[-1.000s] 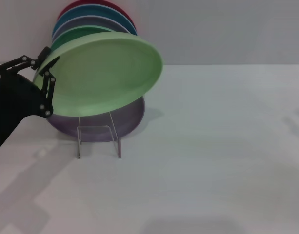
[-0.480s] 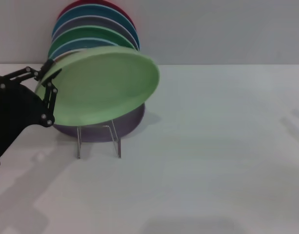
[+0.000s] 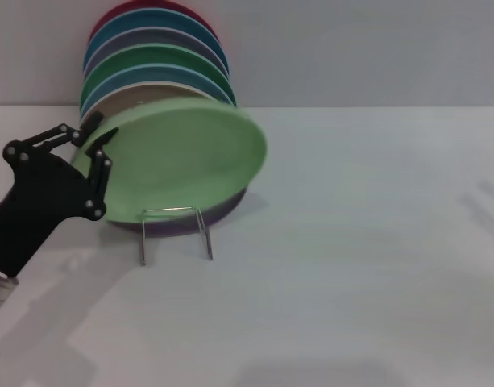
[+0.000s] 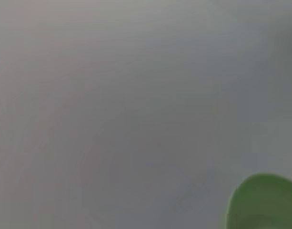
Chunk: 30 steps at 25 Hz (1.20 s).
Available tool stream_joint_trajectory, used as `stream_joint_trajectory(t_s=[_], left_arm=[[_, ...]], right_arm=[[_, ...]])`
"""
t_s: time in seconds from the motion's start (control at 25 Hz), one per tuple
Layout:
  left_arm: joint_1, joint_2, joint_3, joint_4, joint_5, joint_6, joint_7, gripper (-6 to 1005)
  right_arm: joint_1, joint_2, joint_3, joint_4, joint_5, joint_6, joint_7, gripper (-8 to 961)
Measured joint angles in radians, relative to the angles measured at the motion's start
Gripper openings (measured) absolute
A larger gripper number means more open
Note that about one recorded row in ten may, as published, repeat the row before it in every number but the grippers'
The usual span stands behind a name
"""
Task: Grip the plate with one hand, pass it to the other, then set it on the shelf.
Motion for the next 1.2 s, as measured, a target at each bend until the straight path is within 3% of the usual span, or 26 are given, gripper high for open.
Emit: stream_joint_trajectory(t_s=[0.08, 0.52, 0.72, 0.76, 0.84, 0.88, 0.92, 1.04, 1.2], left_arm=[[0.000, -0.015, -0.005, 0.002, 0.000, -0.012, 0.048, 72], [0.007, -0.037, -0.012, 0.010, 0.000, -0.026, 0.085, 230], [0.054, -0.042, -0.089, -0.031, -0.003, -0.009, 0.080, 439], [0.073, -0.045, -0.137, -0.051, -0.003, -0.006, 0.049, 474], [0.106, -0.047, -0.251, -0.077, -0.005, -0.008, -0.106, 545], [0.106, -0.047, -0.251, -0.077, -0.005, -0.008, -0.106, 544], [0.123, -0.050, -0.326, -0.075, -0.005, -0.011, -0.282, 544], [0.140, -0.055, -0.358, -0.074, -0.006, -0.027, -0.361, 542], [0.162, -0.058, -0.363, -0.073, -0.005, -0.076, -0.371, 641]], right_arm=[[0.002, 0.000, 0.000, 0.000, 0.000, 0.000, 0.000, 651], [0.012, -0.003, 0.000, 0.000, -0.007, 0.000, 0.000, 651], [0.008, -0.002, 0.003, -0.003, -0.010, -0.005, -0.067, 652], [0.004, -0.001, 0.003, -0.009, -0.010, -0.008, -0.101, 652], [0.001, 0.002, 0.007, -0.051, -0.010, -0.014, -0.237, 652], [0.000, 0.004, 0.008, -0.078, -0.009, -0.016, -0.302, 652], [0.000, 0.005, 0.009, -0.108, -0.008, -0.019, -0.377, 652], [0.010, 0.011, 0.012, -0.248, 0.017, -0.038, -0.720, 652], [0.043, 0.013, 0.012, -0.453, 0.096, -0.085, -1.071, 651]])
